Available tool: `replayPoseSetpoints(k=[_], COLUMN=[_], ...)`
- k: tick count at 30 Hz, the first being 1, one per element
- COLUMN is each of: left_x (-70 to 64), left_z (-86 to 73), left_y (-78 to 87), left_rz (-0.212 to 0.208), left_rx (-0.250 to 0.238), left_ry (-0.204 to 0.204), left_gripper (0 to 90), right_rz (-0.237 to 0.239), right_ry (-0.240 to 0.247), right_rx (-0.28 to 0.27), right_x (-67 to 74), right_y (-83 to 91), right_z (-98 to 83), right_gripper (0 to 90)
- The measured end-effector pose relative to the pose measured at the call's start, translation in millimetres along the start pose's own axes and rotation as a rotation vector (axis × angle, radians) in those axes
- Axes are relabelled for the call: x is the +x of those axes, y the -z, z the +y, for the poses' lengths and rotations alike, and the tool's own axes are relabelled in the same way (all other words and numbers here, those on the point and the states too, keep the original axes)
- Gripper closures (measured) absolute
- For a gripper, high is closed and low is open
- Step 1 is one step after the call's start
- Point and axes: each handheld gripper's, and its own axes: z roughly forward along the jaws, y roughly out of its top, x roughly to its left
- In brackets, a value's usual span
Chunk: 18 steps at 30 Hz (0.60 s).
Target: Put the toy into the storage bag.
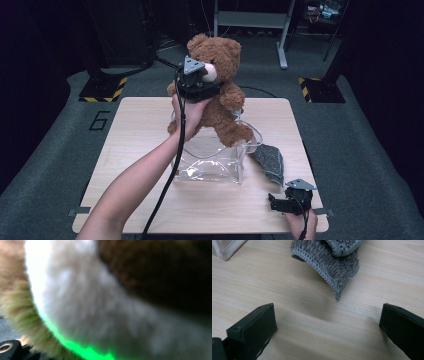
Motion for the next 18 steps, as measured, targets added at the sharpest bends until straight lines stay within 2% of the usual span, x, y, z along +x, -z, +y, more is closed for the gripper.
replayPoseSetpoints(k=[3,9,18], left_x=[0.9,4.2,13.7], left_z=[-5.3,-13.6,-28.1], left_y=[4.8,18.1,26.7], left_rz=[-0.005,-0.019,-0.057], left_rx=[0.000,0.008,0.071], left_ry=[0.008,-0.006,-0.010], left_gripper=[40.7,39.5,40.8], right_rz=[-0.007,-0.009,-0.003], right_ry=[-0.001,-0.003,-0.003], right_rx=[-0.001,-0.001,0.002], right_x=[0.2,0.4,0.3], right_y=[-0.5,-0.7,-0.2], right_z=[0.1,0.3,0.3], right_gripper=[0.1,0.1,0.1])
